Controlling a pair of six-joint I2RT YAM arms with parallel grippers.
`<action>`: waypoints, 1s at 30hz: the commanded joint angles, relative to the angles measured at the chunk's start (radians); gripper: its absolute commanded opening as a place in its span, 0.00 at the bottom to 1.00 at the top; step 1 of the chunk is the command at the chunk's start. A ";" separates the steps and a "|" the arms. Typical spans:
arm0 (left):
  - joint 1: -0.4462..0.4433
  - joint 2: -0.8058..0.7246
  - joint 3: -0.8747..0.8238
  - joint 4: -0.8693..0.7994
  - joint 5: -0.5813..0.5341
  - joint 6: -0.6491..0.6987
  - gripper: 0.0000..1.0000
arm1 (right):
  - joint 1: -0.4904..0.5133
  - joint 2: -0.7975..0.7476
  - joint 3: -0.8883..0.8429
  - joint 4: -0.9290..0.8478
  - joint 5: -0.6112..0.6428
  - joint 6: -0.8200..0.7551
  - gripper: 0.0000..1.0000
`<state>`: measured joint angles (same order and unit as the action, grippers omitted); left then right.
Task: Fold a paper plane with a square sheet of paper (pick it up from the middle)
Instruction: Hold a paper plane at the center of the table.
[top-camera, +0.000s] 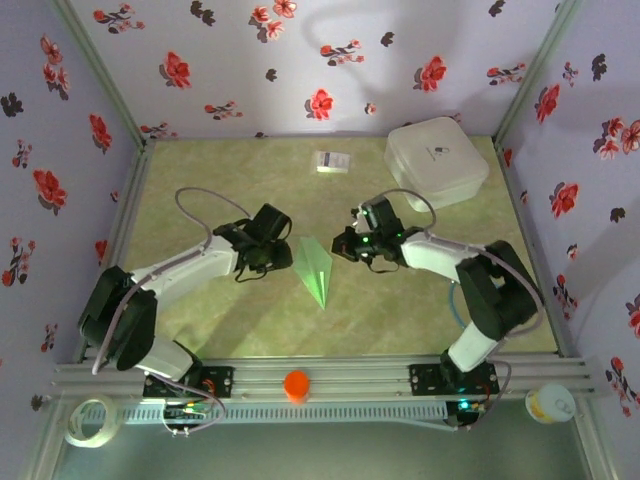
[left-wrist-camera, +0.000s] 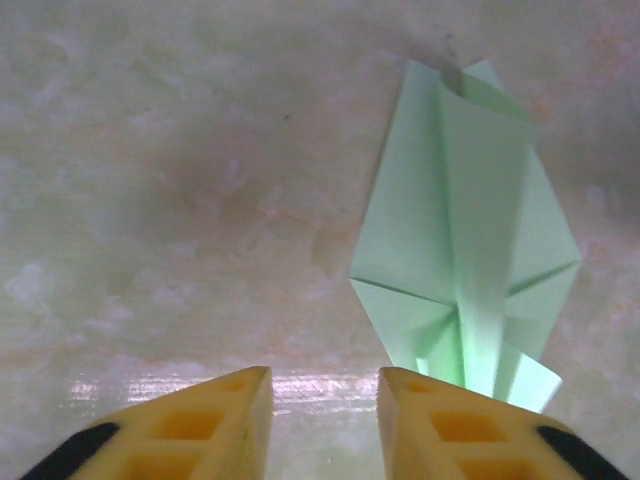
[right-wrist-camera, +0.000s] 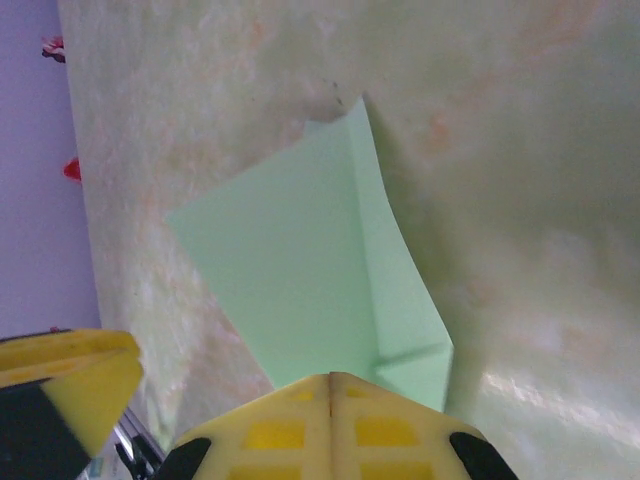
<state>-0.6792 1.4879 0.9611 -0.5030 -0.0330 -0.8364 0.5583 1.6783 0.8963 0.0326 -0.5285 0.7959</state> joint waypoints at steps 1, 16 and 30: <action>0.047 0.015 -0.039 0.153 0.152 -0.024 0.25 | 0.014 0.086 0.078 0.009 -0.031 0.015 0.00; 0.098 0.324 0.058 0.283 0.351 -0.045 0.09 | 0.023 0.257 0.110 -0.065 0.053 0.019 0.00; 0.098 0.405 0.070 0.248 0.317 -0.031 0.07 | 0.023 0.188 0.043 -0.098 0.141 0.028 0.00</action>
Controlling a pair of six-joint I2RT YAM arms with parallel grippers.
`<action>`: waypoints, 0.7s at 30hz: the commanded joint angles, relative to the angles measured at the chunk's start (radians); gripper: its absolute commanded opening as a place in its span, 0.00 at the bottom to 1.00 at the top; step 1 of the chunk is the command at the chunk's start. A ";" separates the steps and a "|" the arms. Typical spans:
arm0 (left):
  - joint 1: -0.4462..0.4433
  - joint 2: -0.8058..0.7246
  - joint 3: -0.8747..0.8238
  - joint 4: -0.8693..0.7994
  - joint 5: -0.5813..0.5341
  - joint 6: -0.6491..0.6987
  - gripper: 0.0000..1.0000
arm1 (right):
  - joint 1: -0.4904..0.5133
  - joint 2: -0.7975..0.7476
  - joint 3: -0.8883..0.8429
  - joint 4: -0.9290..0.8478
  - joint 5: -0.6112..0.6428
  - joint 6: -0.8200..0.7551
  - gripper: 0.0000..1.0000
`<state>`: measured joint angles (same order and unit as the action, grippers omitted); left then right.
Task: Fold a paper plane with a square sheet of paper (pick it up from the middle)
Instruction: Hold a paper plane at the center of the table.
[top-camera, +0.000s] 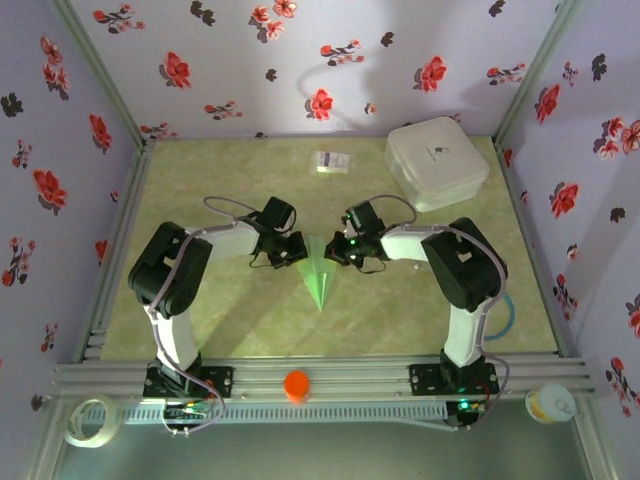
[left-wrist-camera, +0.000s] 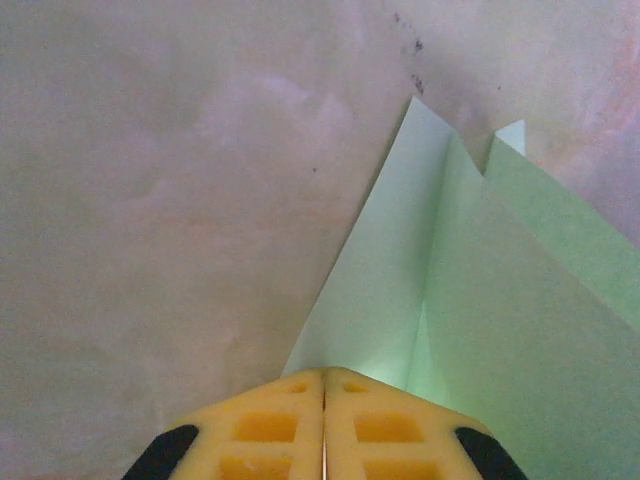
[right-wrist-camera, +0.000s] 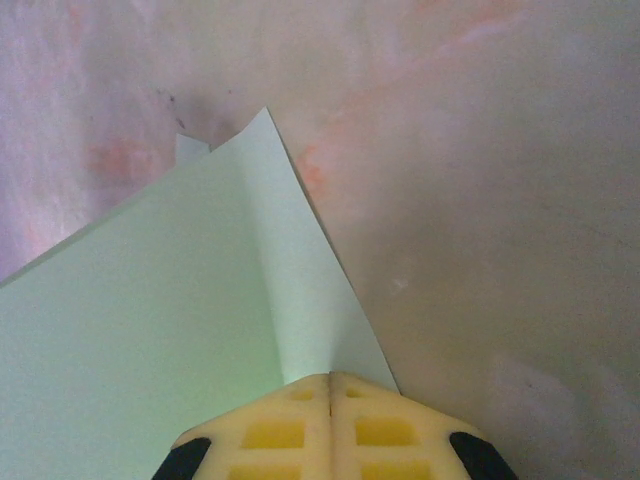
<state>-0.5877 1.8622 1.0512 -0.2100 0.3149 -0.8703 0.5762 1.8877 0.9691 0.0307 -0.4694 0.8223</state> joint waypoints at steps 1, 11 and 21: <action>0.006 0.039 -0.017 -0.058 -0.035 0.007 0.06 | 0.005 -0.027 -0.030 -0.106 0.092 0.000 0.00; -0.005 0.032 -0.007 -0.156 -0.112 0.032 0.04 | 0.005 -0.068 -0.073 -0.118 0.155 0.018 0.00; -0.039 0.016 0.032 -0.205 -0.171 0.032 0.03 | 0.004 -0.051 -0.048 -0.105 0.115 0.008 0.00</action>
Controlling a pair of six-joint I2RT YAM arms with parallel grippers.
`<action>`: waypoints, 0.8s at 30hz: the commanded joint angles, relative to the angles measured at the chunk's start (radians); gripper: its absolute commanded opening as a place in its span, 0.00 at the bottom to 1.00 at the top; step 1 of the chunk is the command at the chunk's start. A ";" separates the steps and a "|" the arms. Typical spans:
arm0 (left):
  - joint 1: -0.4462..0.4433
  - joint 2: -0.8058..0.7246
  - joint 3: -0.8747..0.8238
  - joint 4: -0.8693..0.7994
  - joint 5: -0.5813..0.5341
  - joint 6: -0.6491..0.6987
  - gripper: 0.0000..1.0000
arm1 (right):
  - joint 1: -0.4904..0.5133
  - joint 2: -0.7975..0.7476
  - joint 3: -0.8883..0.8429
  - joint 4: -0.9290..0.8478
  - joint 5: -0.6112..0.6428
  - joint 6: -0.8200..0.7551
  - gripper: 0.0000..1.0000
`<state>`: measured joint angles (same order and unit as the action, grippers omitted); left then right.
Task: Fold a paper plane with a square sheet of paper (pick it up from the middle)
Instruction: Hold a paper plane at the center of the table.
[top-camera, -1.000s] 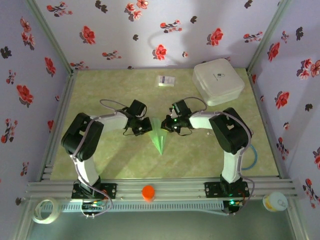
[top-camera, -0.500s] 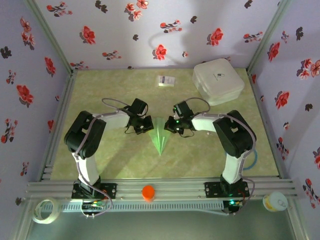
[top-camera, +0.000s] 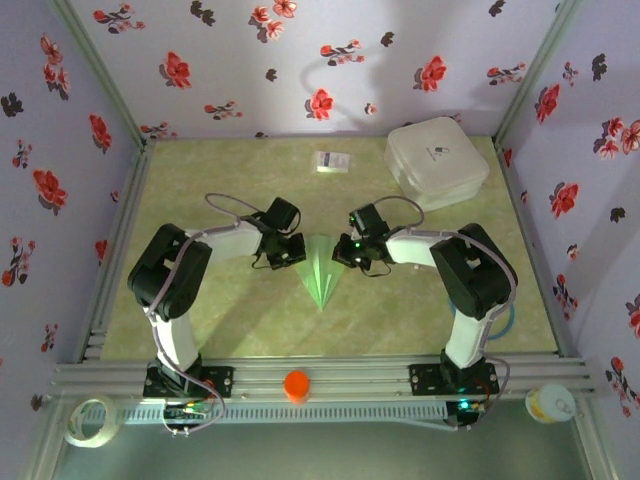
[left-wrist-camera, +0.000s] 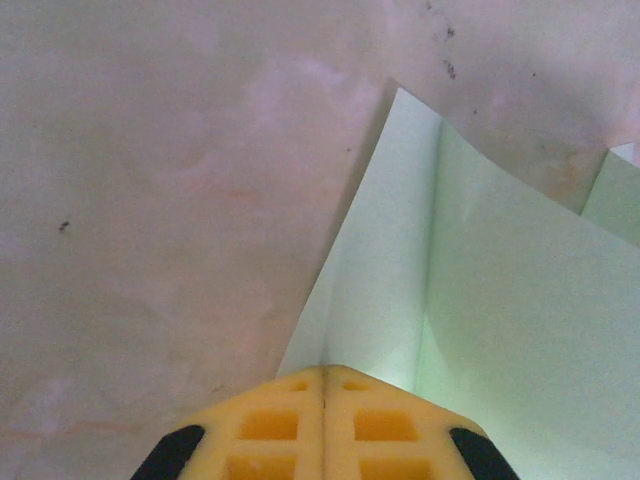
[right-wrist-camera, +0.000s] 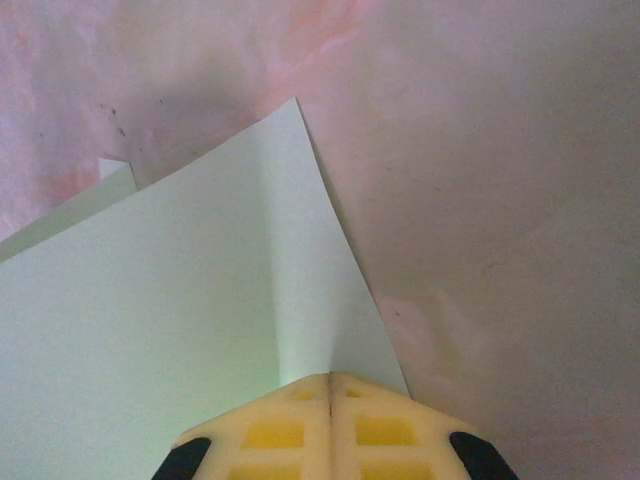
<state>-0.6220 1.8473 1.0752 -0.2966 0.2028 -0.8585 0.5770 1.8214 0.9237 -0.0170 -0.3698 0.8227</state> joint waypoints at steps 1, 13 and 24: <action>-0.008 0.042 0.023 -0.130 -0.059 0.023 0.03 | 0.003 0.015 0.000 -0.063 0.017 0.006 0.00; -0.018 0.027 0.109 -0.169 -0.073 0.093 0.12 | 0.002 -0.041 0.013 -0.008 -0.036 0.024 0.08; -0.017 -0.034 0.104 -0.183 -0.085 0.100 0.14 | -0.006 -0.106 0.032 -0.055 -0.020 0.005 0.13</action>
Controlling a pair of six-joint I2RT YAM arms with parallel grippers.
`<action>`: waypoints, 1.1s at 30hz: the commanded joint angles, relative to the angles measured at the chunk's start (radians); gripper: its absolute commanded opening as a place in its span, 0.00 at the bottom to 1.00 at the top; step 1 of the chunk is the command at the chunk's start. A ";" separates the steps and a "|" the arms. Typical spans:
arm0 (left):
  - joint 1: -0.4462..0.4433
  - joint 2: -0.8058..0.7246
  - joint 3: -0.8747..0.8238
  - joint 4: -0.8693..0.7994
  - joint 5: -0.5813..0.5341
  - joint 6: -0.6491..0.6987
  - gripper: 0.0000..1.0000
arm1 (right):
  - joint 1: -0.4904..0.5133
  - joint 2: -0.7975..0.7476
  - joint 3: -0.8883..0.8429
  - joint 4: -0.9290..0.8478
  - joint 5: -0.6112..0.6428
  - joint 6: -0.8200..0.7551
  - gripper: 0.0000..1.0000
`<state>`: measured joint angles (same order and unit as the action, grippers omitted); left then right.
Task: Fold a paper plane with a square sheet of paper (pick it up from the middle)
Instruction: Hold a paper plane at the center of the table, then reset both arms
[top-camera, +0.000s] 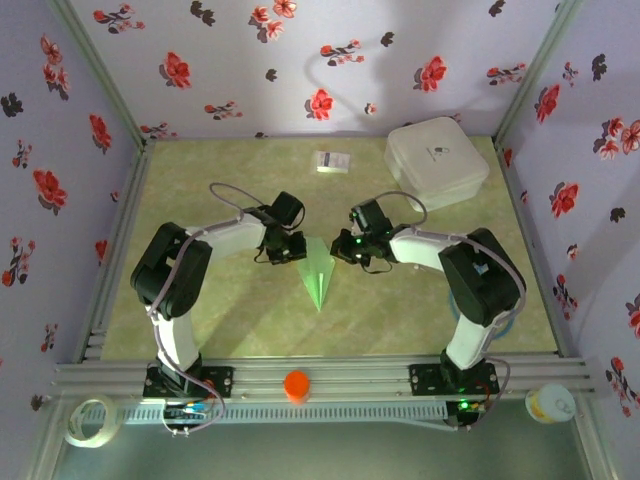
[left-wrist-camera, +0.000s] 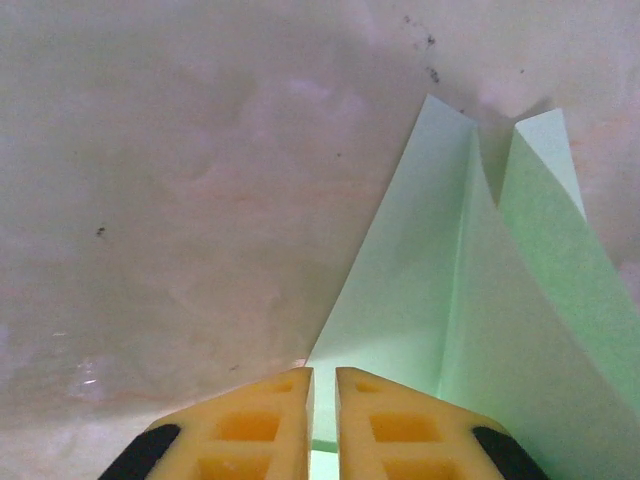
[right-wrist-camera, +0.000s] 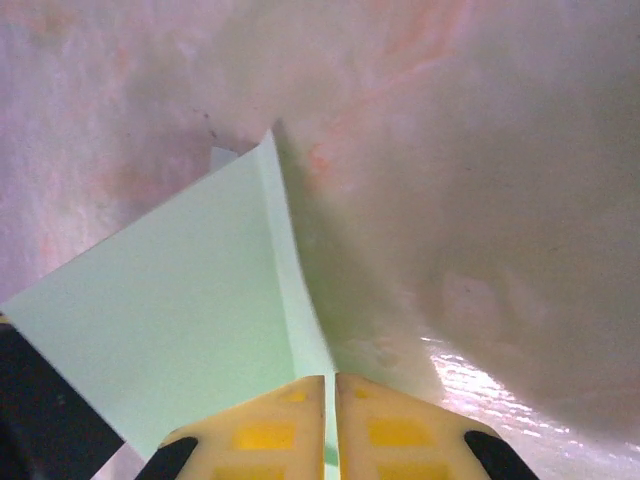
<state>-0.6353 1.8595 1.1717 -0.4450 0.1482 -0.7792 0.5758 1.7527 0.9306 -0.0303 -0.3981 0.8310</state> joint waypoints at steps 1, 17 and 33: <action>-0.004 -0.056 0.002 -0.034 -0.037 0.022 0.15 | -0.007 -0.048 0.022 -0.048 0.013 -0.008 0.14; 0.026 -0.403 -0.165 -0.070 -0.331 0.092 0.18 | -0.020 -0.399 -0.043 -0.258 0.364 -0.181 0.37; 0.498 -0.703 -0.574 0.470 -0.662 0.587 1.00 | -0.411 -0.522 -0.455 0.380 0.900 -0.717 0.87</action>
<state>-0.1749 1.1126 0.6174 -0.1303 -0.4465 -0.3363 0.2123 1.1778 0.4889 0.1070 0.5343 0.2165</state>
